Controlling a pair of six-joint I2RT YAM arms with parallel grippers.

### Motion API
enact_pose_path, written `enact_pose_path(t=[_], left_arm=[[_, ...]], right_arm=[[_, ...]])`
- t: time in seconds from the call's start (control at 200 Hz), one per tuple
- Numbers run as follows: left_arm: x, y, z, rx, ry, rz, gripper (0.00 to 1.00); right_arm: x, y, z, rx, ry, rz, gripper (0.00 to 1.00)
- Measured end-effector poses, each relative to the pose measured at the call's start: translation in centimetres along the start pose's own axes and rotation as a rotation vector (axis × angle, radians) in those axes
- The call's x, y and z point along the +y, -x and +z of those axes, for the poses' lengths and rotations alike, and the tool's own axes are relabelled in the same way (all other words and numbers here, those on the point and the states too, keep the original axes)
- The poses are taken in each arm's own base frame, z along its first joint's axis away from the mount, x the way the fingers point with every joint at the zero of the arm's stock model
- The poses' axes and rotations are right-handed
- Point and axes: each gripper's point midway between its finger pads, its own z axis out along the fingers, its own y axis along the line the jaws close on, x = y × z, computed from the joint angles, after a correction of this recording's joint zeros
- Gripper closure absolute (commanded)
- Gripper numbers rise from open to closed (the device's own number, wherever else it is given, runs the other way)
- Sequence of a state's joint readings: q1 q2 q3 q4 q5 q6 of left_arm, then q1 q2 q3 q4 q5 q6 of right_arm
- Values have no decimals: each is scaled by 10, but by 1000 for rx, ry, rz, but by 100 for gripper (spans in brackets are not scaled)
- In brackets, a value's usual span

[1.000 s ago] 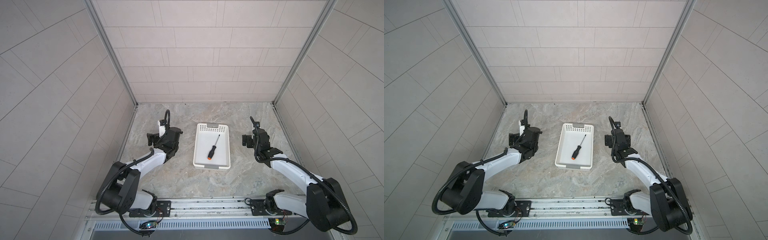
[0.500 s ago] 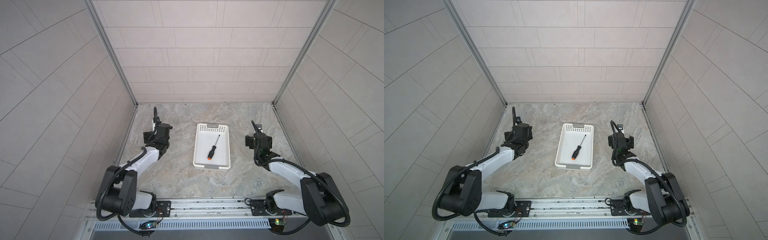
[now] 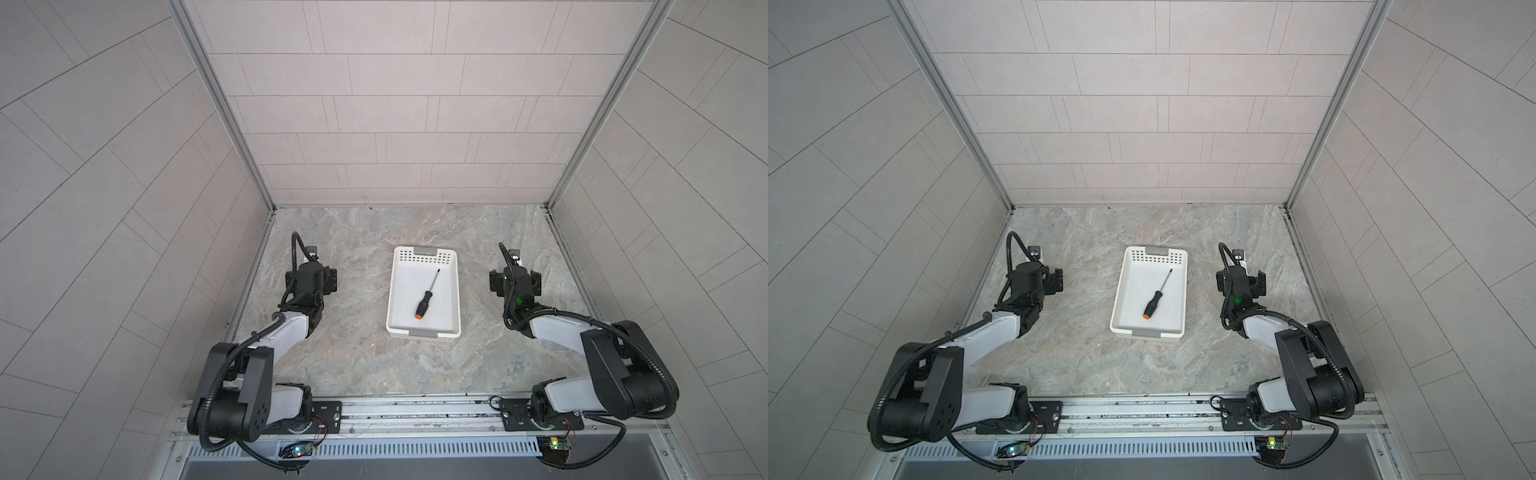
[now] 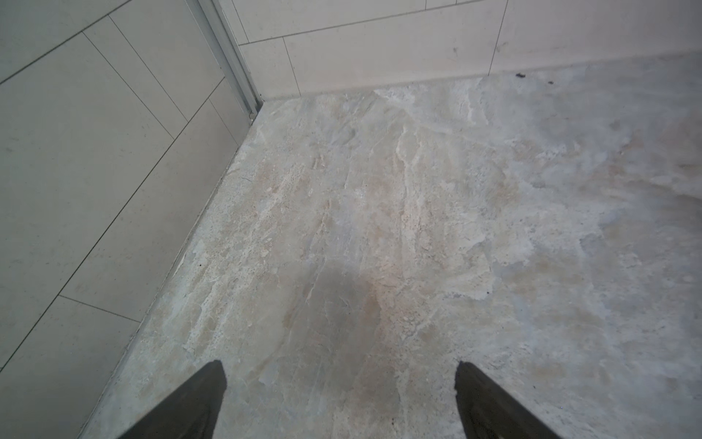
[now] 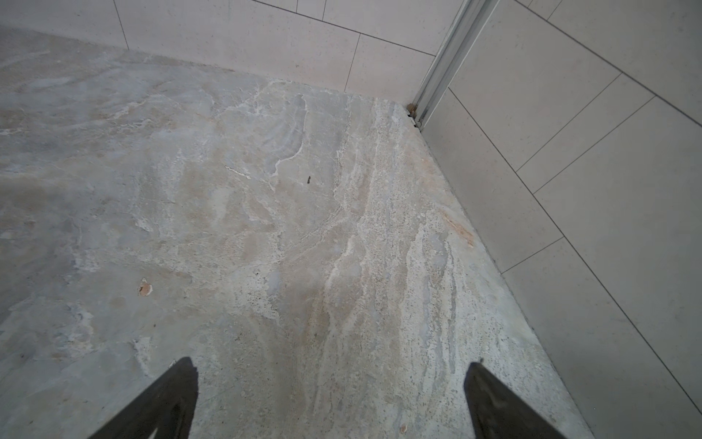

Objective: Put the screwdriver in the bin
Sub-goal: Reset both arms

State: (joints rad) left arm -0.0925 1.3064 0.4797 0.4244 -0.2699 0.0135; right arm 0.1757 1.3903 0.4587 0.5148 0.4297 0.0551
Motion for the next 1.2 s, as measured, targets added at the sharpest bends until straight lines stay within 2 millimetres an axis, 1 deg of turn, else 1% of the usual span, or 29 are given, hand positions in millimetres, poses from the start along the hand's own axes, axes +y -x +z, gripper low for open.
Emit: enact_pose_path(t=[0.09,0.2,0.345,0.42,0.5,0.566,0.641,1.201], left_arm=[[5,-4,5,-29,-7,-48,0],[4,-20,15,0,-11,-67,0],[0,-33,29,35,-10,-81,0],[0,-38,33,51,-3,-84,0],[1,-37,33,48,6,-88,0],[2,-35,34,39,7,-91,0],[2,-33,34,32,7,-93,0],[2,-32,34,27,5,-94,0]], right_arm=[[-4,4,3,-17,13,20,0],[-9,5,7,-40,16,43,0],[-2,0,13,-42,40,38,0],[2,-4,15,-41,58,34,0],[4,-7,16,-37,73,32,0],[3,-9,20,-43,73,39,0],[2,-14,23,-24,77,40,0],[3,-13,25,-22,96,58,1]])
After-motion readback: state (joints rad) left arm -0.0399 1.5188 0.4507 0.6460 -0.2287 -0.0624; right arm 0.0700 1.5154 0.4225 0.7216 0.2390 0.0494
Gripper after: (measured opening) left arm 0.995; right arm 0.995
